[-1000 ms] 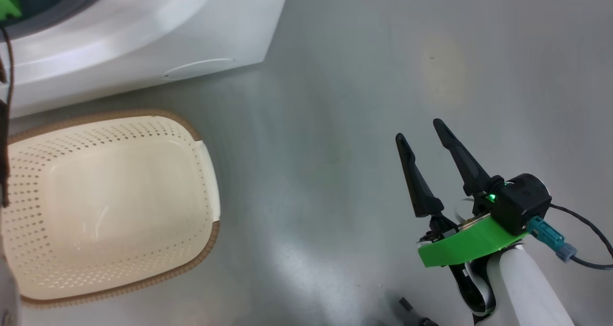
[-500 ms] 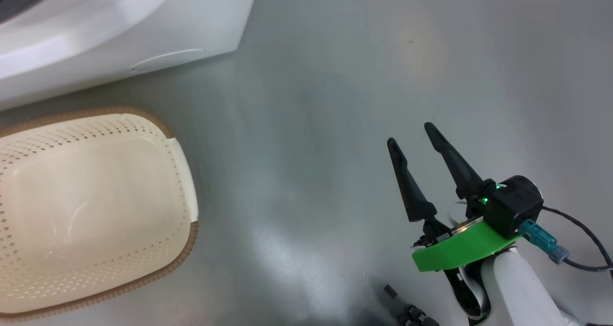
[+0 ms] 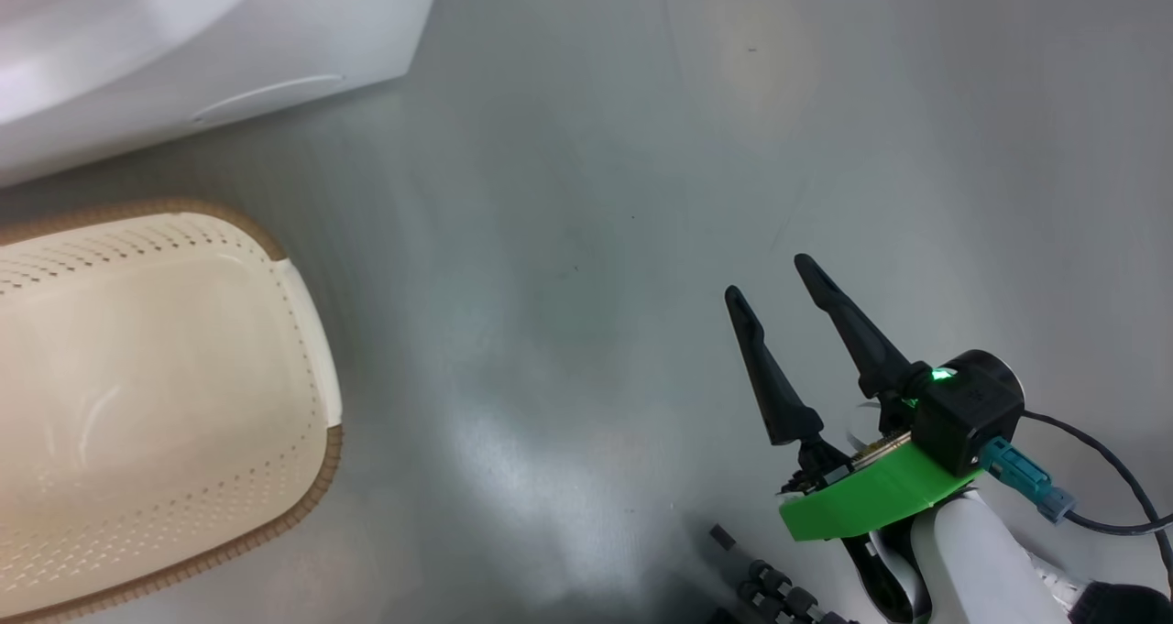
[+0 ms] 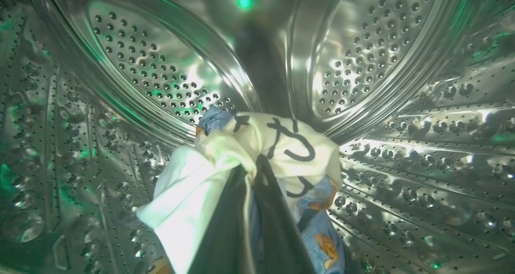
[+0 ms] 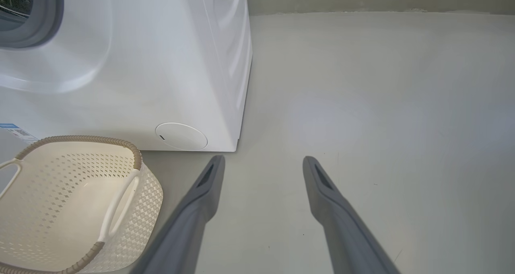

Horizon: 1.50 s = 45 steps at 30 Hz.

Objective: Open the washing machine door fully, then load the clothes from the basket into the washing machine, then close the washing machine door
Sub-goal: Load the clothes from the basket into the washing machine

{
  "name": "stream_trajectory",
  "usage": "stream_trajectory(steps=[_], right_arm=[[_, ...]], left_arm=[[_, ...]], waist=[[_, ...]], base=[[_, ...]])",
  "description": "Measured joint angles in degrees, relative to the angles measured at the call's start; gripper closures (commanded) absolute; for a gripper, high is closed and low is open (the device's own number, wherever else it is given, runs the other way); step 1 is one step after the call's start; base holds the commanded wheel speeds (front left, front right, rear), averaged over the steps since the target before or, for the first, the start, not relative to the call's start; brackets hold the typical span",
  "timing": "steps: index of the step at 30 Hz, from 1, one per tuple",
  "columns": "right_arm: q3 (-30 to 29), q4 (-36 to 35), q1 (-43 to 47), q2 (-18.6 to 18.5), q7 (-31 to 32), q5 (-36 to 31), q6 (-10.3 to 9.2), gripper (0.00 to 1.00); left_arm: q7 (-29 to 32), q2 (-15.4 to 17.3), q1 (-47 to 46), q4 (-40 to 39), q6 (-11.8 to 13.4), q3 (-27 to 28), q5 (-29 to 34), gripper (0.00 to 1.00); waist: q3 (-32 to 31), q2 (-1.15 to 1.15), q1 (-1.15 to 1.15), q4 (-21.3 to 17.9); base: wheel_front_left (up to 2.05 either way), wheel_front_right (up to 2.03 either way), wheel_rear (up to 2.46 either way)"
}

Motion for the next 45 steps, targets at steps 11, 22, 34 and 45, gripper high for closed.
stream_trajectory(steps=[11,22,34,45], right_arm=[[0.8,-0.7,0.2,0.0,0.0,0.0,0.0,0.0],[1.3,-0.8,0.2,0.1,0.0,0.0,0.0,0.0],[1.4,-0.6,1.1,0.2,0.0,0.0,0.0,0.0],[1.0,-0.6,1.3,0.2,0.0,0.0,0.0,0.0]], left_arm=[[-0.5,2.1,-2.1,-6.7,-0.9,0.6,0.0,1.0],[0.9,3.6,-1.8,-4.6,-1.4,0.0,1.1,1.0],[6.5,3.3,-4.8,3.5,-1.7,-2.3,1.5,0.93],[7.1,2.1,-5.6,6.5,-1.3,-2.8,1.2,0.0]], waist=[[2.3,0.0,0.0,-1.2],[2.8,0.0,0.0,-1.8],[1.6,0.0,0.0,-2.1],[1.4,0.0,0.0,-1.6]], base=[[0.0,0.0,0.0],[0.0,0.0,0.0],[0.0,0.0,0.0],[0.0,0.0,0.0]])
